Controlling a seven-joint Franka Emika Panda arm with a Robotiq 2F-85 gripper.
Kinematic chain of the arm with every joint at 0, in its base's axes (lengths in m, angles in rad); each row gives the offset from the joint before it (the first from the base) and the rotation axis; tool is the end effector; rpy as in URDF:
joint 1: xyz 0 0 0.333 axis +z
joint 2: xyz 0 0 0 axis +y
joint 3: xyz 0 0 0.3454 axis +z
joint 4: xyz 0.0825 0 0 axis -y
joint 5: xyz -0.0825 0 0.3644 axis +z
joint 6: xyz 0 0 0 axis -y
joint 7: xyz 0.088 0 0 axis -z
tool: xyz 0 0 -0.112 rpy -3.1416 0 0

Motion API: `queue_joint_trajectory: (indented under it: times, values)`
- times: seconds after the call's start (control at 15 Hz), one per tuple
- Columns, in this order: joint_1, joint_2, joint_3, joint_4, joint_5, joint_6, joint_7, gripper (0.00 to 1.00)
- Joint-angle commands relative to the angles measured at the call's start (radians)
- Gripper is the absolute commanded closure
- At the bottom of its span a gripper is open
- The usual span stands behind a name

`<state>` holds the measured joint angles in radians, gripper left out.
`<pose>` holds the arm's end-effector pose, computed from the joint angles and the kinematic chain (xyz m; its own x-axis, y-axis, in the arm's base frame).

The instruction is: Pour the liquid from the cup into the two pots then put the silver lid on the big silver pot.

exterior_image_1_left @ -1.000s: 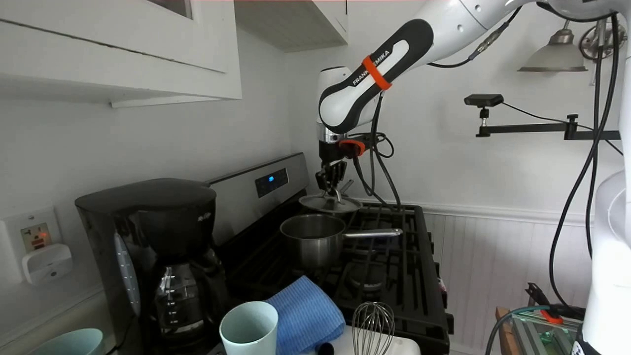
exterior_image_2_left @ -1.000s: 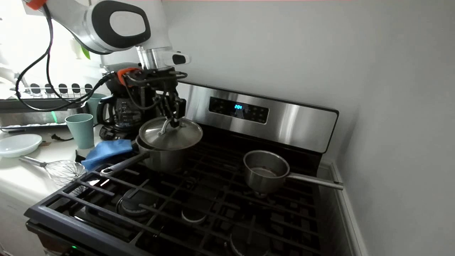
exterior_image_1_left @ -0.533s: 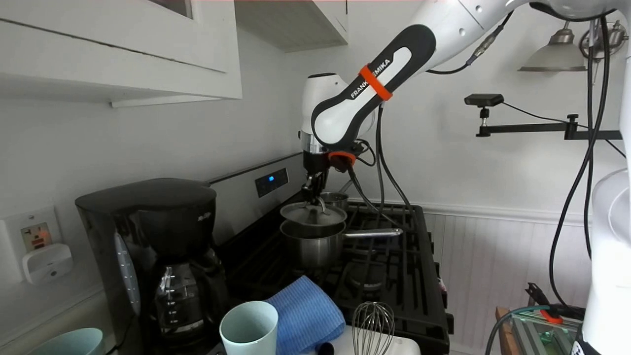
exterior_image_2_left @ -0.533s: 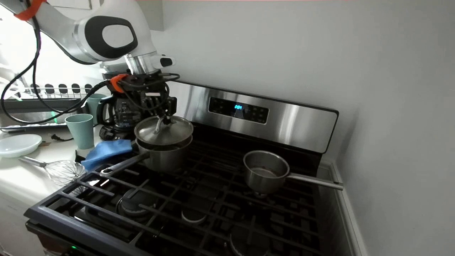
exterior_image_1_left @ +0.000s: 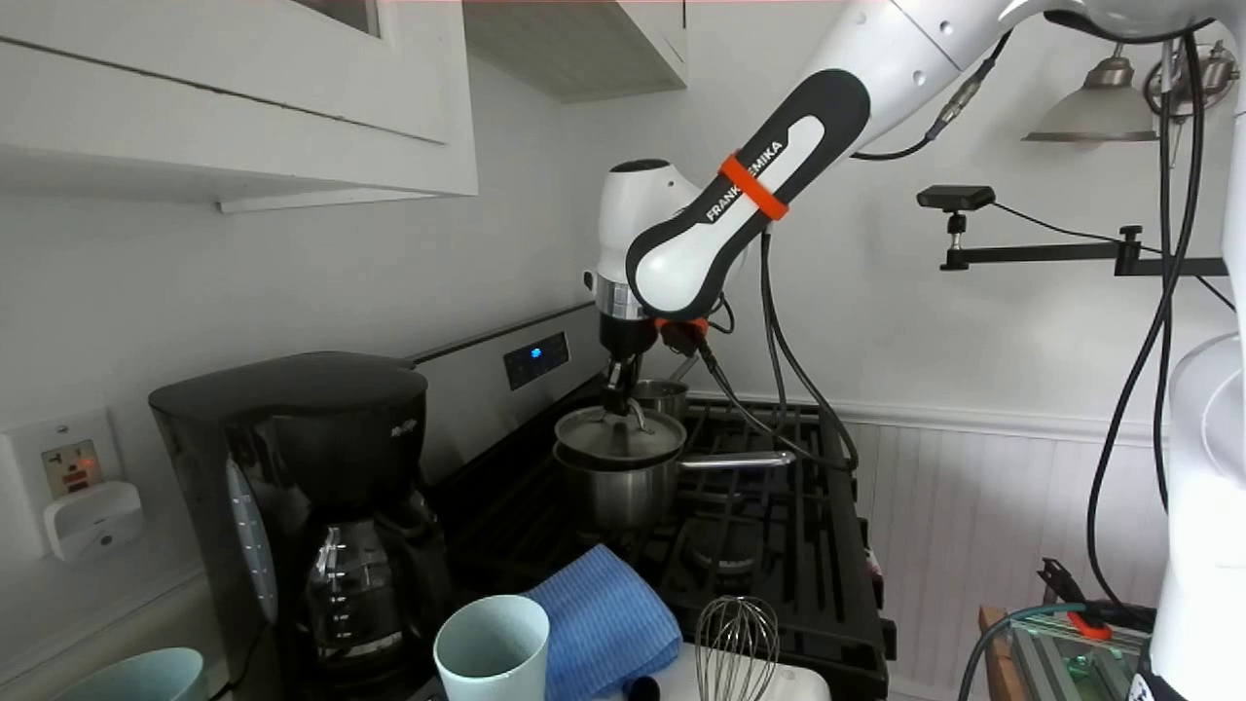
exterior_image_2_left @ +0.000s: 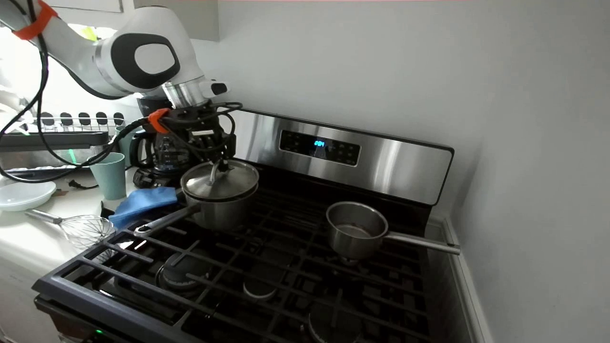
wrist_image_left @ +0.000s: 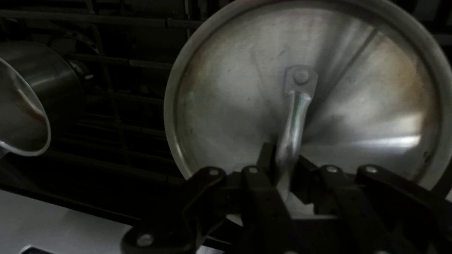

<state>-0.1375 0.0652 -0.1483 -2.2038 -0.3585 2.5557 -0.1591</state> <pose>0.5315 -0.1510 0.4185 0.9657 0.1740 0.1930 0.1076 -0.9438 0.3125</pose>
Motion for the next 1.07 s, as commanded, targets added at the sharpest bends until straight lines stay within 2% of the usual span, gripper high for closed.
queue_joint_trajectory:
  times: [0.0, 1.0]
  values:
    - [0.001, -0.004, -0.001, -0.024, -0.036, 0.056, -0.016, 0.98]
    - [0.006, 0.043, -0.001, -0.016, -0.060, 0.086, -0.021, 0.98]
